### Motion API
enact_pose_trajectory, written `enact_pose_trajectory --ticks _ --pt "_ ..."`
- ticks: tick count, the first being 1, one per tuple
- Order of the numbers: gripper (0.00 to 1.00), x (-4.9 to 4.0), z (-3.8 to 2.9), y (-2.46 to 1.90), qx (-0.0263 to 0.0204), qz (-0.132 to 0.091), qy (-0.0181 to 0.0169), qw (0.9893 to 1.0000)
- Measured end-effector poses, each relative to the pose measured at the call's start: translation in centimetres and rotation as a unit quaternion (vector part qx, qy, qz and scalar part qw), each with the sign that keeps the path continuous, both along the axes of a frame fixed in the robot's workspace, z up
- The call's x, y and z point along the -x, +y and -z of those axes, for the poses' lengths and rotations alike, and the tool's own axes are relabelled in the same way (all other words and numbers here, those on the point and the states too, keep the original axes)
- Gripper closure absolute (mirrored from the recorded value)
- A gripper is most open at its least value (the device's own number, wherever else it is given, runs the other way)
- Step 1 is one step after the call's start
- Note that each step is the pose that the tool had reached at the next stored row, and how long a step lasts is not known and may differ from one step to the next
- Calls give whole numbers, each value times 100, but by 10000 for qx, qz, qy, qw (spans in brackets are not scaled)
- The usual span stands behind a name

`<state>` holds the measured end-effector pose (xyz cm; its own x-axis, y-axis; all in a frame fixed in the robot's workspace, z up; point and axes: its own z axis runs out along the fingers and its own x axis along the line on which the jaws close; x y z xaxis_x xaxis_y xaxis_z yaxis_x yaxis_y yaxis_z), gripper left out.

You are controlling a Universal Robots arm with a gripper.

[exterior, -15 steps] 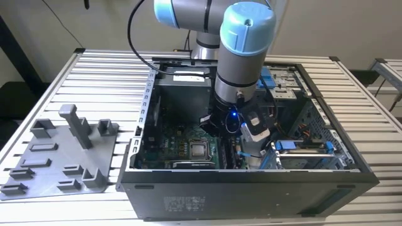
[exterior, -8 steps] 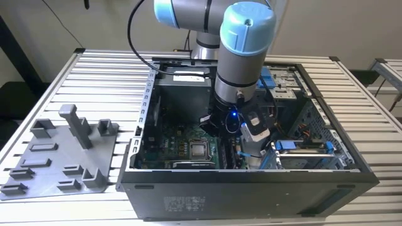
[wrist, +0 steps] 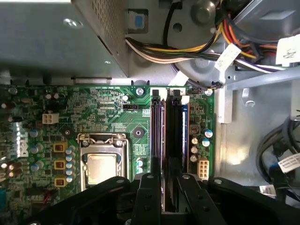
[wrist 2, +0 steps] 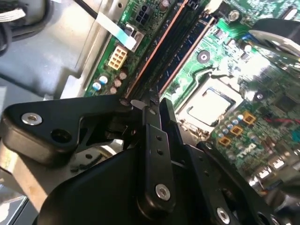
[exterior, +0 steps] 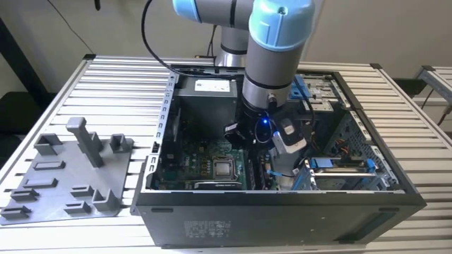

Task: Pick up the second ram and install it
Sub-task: 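Insert the second ram into the second slot, then press down the second ram until it locks into place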

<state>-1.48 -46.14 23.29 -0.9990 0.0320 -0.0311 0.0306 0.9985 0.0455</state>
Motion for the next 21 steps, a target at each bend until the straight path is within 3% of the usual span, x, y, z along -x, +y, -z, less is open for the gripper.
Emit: enact_pose_trajectory --ticks 2,3,7,9,21 --pt "78 -1 -62 -7 0 0 1 10000" --pt "78 0 -61 -14 -19 -2 1 10000" --pt "80 3 -63 -28 -17 -2 2 10000" --pt "89 4 -63 -35 -17 -2 2 10000" --pt "89 13 -63 -75 -17 -2 2 10000"
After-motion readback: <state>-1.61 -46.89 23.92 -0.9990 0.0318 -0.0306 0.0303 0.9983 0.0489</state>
